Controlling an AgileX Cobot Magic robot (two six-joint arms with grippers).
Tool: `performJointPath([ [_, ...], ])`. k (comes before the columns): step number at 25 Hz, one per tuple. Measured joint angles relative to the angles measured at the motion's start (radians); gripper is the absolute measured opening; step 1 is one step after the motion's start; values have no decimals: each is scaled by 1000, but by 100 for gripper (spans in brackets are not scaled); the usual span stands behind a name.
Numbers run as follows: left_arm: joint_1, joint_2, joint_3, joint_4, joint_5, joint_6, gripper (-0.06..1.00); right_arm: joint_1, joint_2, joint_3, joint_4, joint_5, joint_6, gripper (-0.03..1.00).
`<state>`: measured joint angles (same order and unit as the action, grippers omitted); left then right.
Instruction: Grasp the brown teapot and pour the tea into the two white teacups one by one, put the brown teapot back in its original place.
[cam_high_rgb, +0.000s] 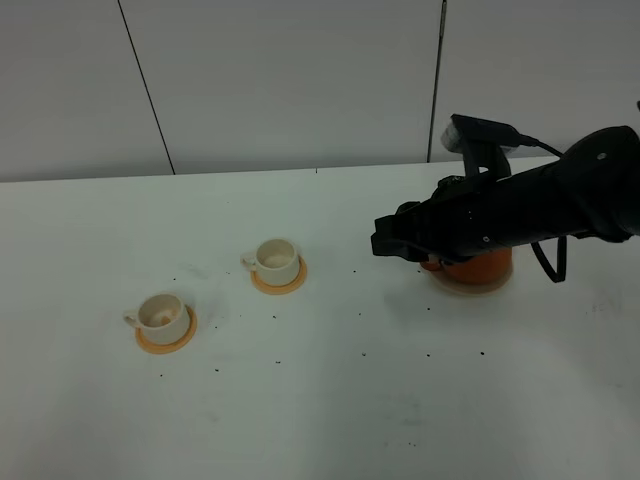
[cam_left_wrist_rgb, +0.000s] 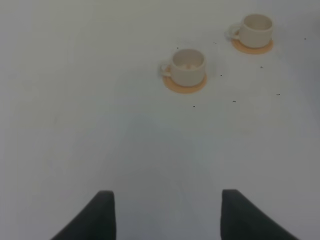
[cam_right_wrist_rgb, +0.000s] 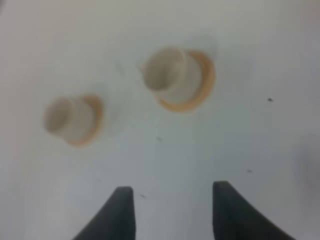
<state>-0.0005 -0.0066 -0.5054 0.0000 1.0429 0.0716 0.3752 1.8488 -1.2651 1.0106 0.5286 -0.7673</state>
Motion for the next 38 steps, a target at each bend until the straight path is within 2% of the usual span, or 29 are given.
performJointPath([
  [4,0,0,0,0,0,0,53,0,63,-94,-164,70,2,35],
  [11,0,0,0,0,0,0,53,0,96,-196,-293,76,-35,35],
  [15,0,0,0,0,0,0,53,0,97,-197,-255,39,-9,34],
  [19,0,0,0,0,0,0,53,0,98,-197,-144,-55,145,31],
  [24,0,0,0,0,0,0,53,0,164,-216,-59,-83,292,29],
  [28,0,0,0,0,0,1,53,0,259,-312,-52,-17,369,29],
  [31,0,0,0,0,0,0,53,0,308,-409,-101,45,442,29],
  [34,0,0,0,0,0,0,53,0,345,-500,-227,137,529,29],
  [38,0,0,0,0,0,1,53,0,396,-630,-465,303,632,29],
])
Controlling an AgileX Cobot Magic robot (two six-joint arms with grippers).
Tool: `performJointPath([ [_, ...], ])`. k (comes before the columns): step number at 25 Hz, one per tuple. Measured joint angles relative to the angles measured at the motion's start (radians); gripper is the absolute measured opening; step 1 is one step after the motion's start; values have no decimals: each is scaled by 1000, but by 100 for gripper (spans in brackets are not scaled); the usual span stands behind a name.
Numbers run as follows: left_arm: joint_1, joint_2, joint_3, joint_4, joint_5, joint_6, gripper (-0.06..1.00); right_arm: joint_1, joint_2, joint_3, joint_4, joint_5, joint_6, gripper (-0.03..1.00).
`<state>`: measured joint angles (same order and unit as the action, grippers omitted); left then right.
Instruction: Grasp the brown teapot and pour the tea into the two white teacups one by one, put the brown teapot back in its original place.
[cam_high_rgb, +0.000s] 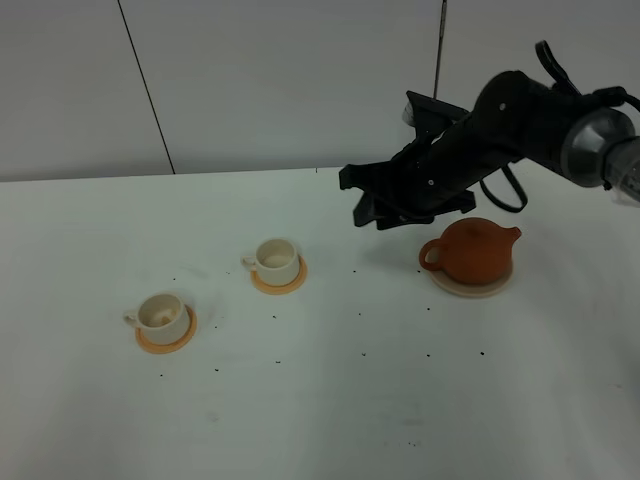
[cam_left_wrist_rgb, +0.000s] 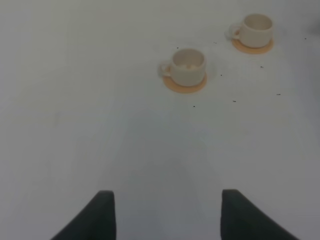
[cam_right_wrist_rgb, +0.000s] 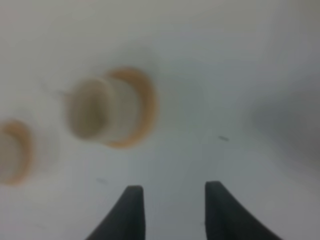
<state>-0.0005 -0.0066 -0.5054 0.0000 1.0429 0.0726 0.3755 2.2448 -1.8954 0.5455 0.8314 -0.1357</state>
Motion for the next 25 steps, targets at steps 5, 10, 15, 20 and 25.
performJointPath([
  [5,0,0,0,0,0,0,53,2,43,-118,-155,71,18,28],
  [10,0,0,0,0,0,-1,53,21,78,-161,-188,71,-3,28],
  [15,0,0,0,0,0,-1,53,31,130,-161,-244,73,-12,28],
  [20,0,0,0,0,0,-1,53,35,138,-161,-324,69,-13,28],
  [25,0,0,0,0,0,-1,53,40,154,-161,-359,65,-13,28],
])
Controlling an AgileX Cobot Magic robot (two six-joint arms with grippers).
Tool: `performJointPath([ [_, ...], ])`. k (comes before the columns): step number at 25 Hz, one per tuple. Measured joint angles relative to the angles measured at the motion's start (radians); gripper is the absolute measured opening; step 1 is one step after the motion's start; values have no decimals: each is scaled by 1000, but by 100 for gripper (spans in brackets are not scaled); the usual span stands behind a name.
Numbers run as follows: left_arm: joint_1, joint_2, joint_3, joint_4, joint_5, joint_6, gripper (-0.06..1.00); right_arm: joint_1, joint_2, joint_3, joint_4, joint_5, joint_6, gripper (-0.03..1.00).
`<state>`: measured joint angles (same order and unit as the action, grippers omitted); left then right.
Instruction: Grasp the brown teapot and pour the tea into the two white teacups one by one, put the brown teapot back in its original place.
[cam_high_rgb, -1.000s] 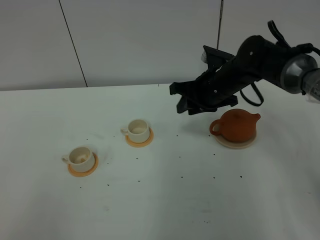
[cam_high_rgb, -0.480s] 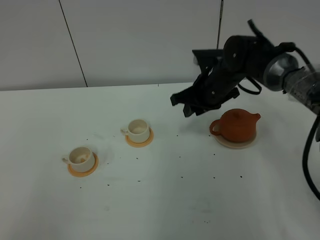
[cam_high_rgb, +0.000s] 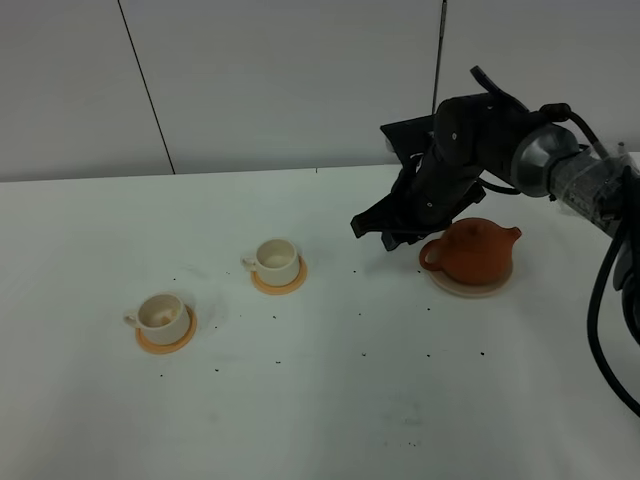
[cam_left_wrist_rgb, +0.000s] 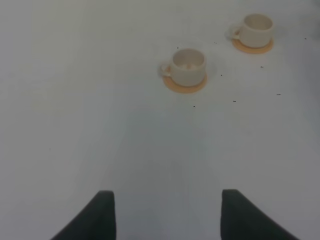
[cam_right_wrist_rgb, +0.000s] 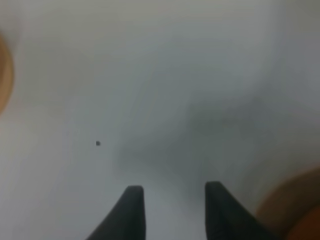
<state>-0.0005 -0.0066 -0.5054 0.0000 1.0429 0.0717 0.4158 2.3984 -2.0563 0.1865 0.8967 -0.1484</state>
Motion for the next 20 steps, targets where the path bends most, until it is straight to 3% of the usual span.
performJointPath([
  [20,0,0,0,0,0,0,53,0,5,-7,-10,138,9,28],
])
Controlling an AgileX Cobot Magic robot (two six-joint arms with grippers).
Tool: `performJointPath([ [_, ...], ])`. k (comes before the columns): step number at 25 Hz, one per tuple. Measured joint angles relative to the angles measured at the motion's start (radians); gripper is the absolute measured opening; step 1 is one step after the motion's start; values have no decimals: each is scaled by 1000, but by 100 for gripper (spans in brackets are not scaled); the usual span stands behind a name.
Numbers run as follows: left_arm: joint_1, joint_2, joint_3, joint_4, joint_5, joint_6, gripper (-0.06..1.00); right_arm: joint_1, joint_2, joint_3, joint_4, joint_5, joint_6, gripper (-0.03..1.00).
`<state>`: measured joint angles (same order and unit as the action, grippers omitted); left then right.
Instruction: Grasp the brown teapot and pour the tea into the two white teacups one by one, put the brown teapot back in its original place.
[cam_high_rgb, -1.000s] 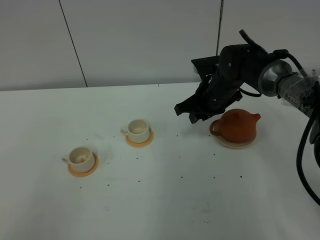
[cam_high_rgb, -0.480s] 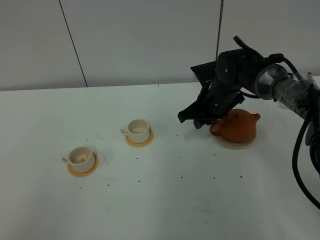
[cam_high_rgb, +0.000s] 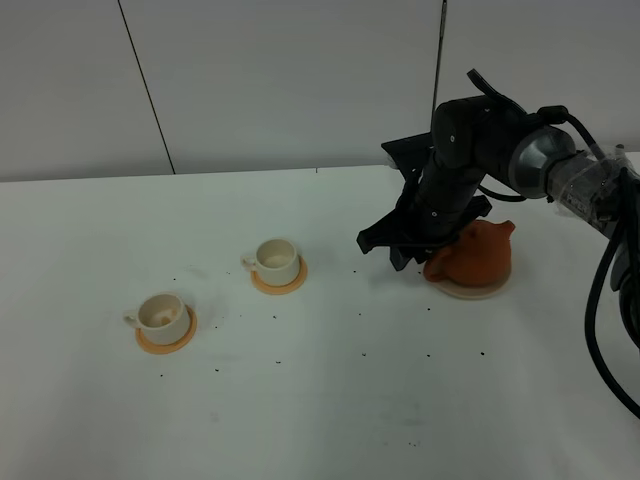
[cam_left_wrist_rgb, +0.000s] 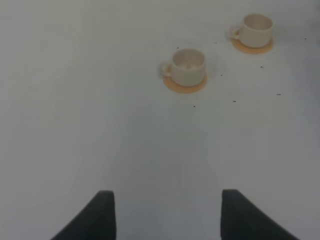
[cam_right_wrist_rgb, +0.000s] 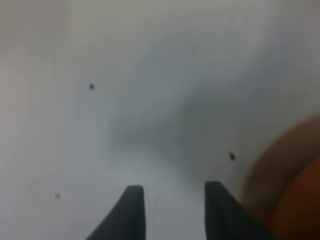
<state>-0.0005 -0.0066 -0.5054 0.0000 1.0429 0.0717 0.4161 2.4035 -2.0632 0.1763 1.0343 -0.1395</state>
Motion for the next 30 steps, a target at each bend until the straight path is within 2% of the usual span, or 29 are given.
performJointPath([
  [14,0,0,0,0,0,-1,53,1,0,-1,-4,159,6,28],
  [30,0,0,0,0,0,-1,53,1,0,-1,-37,189,7,28],
])
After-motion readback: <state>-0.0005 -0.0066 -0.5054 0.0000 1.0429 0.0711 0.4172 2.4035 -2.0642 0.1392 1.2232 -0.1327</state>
